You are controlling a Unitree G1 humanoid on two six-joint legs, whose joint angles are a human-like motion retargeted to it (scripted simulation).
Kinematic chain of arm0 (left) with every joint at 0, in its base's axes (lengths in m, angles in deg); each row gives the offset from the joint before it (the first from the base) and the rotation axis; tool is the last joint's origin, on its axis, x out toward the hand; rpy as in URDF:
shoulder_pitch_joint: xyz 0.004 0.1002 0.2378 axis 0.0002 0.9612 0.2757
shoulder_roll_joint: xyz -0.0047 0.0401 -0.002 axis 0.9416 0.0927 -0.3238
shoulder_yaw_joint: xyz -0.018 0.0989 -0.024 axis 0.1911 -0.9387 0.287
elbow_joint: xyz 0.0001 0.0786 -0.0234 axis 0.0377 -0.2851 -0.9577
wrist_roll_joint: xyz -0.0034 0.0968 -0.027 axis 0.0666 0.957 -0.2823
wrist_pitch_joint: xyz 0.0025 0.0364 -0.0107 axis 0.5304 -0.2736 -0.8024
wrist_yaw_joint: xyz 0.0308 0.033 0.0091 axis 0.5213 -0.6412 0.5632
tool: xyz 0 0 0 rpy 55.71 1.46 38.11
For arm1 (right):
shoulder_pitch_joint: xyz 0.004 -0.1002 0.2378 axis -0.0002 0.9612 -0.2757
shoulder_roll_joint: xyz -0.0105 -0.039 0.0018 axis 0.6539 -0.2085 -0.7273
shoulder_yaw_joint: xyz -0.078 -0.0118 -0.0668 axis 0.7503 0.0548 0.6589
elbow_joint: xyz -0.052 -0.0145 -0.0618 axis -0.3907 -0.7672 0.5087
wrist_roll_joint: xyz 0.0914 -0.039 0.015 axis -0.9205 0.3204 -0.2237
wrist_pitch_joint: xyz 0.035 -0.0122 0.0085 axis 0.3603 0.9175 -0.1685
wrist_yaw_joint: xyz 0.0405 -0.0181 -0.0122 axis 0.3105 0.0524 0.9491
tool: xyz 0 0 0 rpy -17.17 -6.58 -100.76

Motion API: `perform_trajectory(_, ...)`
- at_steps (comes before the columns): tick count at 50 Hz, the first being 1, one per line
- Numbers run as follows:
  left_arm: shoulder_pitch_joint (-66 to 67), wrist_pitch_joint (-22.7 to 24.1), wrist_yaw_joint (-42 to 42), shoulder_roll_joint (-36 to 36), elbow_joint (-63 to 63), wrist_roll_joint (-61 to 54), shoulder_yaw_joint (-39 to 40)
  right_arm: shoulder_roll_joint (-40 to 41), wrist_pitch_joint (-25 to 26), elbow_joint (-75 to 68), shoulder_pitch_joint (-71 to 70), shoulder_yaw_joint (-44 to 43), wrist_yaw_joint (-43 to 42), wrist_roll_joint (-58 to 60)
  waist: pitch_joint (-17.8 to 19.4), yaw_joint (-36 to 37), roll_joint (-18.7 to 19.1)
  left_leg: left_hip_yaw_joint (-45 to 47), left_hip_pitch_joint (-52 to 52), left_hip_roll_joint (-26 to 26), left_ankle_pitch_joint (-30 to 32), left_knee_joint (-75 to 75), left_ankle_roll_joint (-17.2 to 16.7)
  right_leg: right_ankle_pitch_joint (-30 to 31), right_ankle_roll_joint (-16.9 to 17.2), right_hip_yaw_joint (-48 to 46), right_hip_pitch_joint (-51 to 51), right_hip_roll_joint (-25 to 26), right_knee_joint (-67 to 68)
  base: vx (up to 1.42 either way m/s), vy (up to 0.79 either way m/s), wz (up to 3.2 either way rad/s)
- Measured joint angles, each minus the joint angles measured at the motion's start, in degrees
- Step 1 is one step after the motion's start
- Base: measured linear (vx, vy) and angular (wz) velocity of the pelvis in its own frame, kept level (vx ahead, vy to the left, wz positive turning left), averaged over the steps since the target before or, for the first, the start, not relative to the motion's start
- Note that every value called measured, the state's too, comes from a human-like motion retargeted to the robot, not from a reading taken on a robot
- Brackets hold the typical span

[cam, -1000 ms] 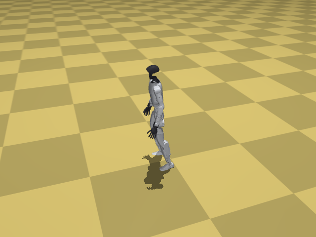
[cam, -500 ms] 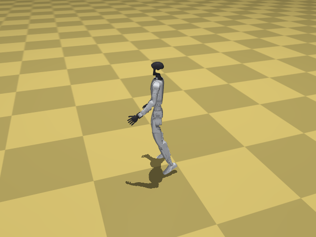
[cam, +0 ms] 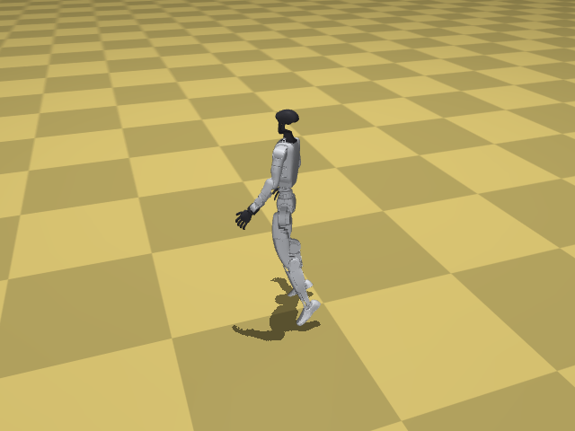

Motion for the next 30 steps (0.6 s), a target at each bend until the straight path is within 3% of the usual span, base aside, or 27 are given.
perform_trajectory(13, 4.98, 0.24, 1.6, 1.18, 0.4, -3.67, 8.3, 0.89, 0.22, -0.16, 2.81, -2.3, -0.44, -0.25, -2.9, -1.0, -1.39, -1.11, -0.22, -3.3, 2.05, -2.45, 1.01, 1.69, 0.0, -2.02, -0.49, -3.04, -1.85, 0.03, 0.02, -0.08)
perform_trajectory(30, 5.55, 1.21, 1.31, 1.57, 4.45, -5.99, 9.68, 0.09, -0.57, 1.21, 4.42, -4.74, -2.15, -1.84, -2.78, -3.8, -1.95, -0.75, -2.85, -7.3, 2.74, -4.56, 2.85, 0.07, 0.0, -6.48, -3.61, -7.82, -1.35, -0.01, 0.08, 0.1)
